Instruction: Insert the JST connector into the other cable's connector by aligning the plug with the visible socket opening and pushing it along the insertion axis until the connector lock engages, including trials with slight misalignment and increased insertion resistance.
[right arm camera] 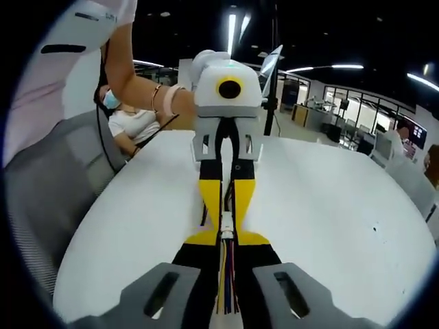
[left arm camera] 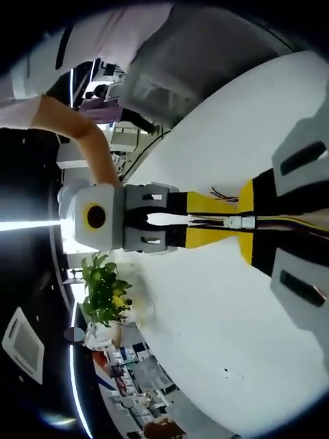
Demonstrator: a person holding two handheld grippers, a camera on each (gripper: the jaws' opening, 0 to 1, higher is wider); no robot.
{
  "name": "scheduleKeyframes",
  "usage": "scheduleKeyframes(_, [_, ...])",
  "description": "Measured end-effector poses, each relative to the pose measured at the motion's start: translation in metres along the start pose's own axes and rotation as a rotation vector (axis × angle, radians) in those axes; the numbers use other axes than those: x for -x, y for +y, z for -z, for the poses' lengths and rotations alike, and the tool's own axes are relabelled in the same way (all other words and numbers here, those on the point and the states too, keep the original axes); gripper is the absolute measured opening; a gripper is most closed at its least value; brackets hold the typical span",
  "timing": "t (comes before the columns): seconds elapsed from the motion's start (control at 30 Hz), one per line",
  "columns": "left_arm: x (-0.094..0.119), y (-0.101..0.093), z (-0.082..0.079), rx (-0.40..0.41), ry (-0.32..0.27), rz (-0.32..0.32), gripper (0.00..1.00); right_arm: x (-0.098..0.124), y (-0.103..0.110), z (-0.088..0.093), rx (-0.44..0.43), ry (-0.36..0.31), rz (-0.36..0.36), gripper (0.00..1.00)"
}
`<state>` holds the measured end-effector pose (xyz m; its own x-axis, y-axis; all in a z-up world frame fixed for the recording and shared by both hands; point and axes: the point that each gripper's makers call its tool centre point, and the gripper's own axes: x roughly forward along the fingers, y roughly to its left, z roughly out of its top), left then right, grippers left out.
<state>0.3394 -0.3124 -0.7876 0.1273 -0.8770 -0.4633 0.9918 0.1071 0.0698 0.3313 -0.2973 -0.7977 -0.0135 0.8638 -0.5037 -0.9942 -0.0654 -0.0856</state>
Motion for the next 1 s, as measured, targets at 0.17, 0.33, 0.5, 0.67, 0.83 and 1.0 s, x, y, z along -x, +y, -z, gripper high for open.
scheduleKeyframes(0.17, [-0.006,0.009,0.01,-0.02,0.025,-0.017,0.0,-0.007,-0.009,0.008,0.008,0.009,0.01,0.03])
scheduleKeyframes(0.33, [-0.011,0.014,0.019,-0.018,0.043,-0.021,0.0,-0.012,-0.014,0.016,0.019,0.022,0.012,0.03])
scheduleKeyframes(0.5, [-0.017,0.014,0.028,-0.011,0.058,-0.014,0.0,-0.016,-0.015,0.024,0.013,0.033,0.001,0.03])
scheduleKeyframes(0.67, [-0.022,0.013,0.036,-0.009,0.079,-0.009,0.0,-0.02,-0.013,0.032,0.004,0.044,-0.008,0.03])
scheduleKeyframes(0.83, [-0.023,0.012,0.04,-0.001,0.08,-0.006,0.0,-0.021,-0.012,0.035,-0.006,0.046,-0.01,0.03])
scheduleKeyframes(1.0, [-0.025,0.01,0.043,-0.002,0.084,-0.005,0.0,-0.022,-0.01,0.038,-0.022,0.044,-0.01,0.03])
